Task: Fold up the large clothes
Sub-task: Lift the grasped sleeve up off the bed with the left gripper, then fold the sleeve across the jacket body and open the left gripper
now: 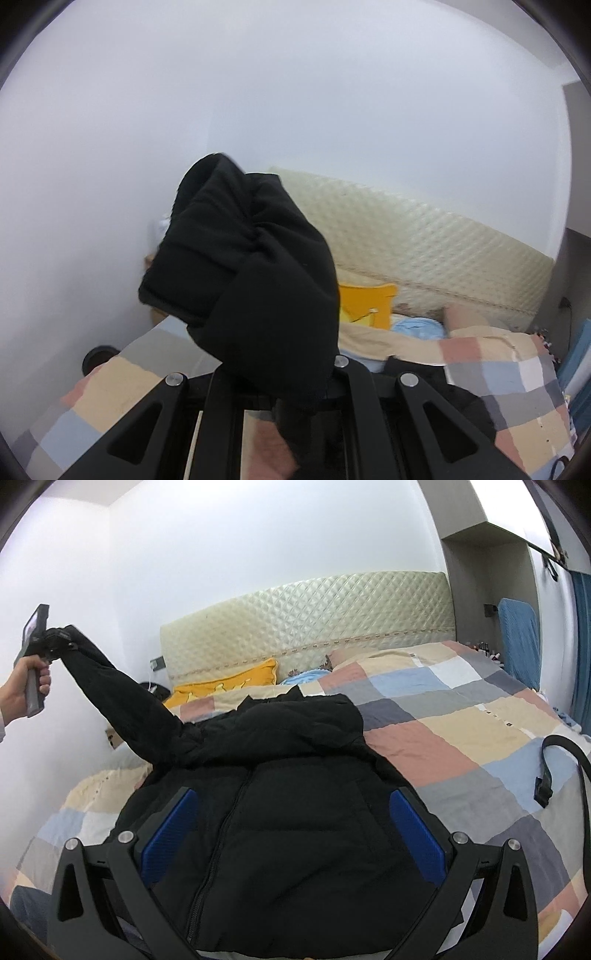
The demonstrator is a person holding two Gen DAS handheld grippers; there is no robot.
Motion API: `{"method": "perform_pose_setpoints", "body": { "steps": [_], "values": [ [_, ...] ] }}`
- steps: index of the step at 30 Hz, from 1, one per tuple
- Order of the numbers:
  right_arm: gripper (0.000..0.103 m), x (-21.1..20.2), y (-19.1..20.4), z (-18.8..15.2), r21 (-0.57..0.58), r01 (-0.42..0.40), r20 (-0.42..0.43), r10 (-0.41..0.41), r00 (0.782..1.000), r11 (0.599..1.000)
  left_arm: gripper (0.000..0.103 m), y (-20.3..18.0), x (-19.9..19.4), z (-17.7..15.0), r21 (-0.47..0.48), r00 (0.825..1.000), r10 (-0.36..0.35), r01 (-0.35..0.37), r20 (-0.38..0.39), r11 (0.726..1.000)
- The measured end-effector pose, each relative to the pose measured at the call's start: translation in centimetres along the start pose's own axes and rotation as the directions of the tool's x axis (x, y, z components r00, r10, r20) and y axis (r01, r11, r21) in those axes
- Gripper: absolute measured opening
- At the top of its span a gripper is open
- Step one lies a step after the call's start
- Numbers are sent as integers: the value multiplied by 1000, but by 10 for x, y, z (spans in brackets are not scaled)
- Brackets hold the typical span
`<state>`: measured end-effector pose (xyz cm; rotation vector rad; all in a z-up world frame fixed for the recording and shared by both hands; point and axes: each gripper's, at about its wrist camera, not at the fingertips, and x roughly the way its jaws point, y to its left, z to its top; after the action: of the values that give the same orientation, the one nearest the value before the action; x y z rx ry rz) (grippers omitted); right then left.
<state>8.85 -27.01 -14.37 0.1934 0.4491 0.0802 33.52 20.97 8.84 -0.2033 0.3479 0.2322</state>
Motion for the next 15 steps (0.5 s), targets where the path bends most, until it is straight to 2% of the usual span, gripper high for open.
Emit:
{"method": "perform_pose_setpoints", "body": {
  "steps": [1, 3, 5, 11, 15],
  "values": [
    [103, -2, -1, 0, -6, 6, 9, -6, 1000, 1000, 10, -11, -2, 1, 6, 1000, -23, 23, 6, 1000],
    [103, -6, 0, 3, -38, 9, 25, -8, 1000, 999, 10, -38, -3, 2, 2, 993, -116, 116, 14, 993],
    [103, -10, 0, 4, -72, 17, 41, -14, 999, 997, 10, -64, 0, 0, 12, 987, -159, 159, 10, 987],
    [103, -14, -15, 10, -67, 15, 57, -12, 998, 998, 10, -157, 15, -23, 112, 971, -234, 237, -41, 965],
    [103, -16, -18, 11, -99, 40, 74, -33, 997, 994, 10, -221, 36, -56, 180, 947, -304, 318, -102, 931]
  ]
}}
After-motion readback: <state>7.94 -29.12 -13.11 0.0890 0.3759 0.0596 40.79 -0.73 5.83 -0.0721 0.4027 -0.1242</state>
